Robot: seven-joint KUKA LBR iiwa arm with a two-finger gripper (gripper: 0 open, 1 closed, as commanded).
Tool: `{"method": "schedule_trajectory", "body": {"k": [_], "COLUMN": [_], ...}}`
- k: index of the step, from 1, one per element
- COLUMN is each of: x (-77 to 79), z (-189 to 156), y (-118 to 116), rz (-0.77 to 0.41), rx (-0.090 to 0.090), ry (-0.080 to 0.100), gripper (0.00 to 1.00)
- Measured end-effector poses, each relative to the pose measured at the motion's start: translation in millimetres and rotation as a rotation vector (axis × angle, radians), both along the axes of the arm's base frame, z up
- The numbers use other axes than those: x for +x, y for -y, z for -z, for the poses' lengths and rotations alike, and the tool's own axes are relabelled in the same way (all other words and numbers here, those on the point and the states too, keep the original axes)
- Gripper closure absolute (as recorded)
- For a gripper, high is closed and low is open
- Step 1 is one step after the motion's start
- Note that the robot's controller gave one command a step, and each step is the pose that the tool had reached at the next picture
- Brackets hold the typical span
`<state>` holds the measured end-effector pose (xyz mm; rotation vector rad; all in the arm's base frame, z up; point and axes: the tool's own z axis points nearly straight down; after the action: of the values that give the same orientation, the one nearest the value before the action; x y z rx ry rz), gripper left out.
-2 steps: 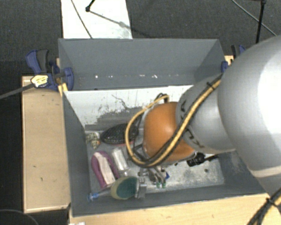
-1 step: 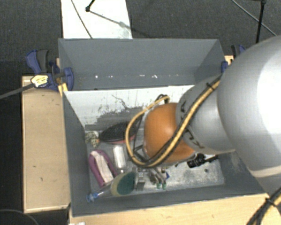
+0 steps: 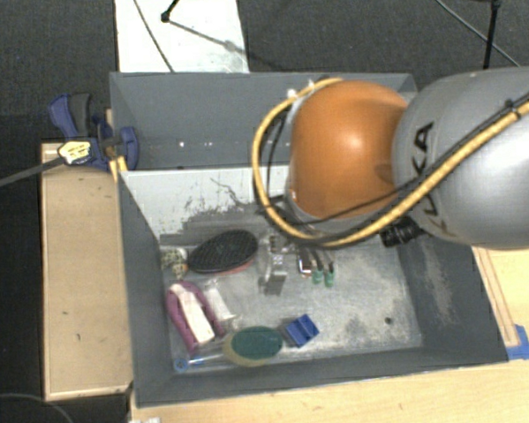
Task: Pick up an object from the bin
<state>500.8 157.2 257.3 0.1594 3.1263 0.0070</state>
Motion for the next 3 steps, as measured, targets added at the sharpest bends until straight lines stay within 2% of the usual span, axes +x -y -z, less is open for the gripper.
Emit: {"method": "schedule_trajectory", "body": {"k": [1, 2, 3], "x": [-1.6, -26.8, -18.9], "z": [5, 129, 189], "y": [1, 0, 32], "rz": [-0.002, -0.102, -0.158], "rx": [-0.003, -0.006, -0.005], "ry": [-0.009, -0.018, -0.008], "gripper": [0.00, 0.00, 0.00]}}
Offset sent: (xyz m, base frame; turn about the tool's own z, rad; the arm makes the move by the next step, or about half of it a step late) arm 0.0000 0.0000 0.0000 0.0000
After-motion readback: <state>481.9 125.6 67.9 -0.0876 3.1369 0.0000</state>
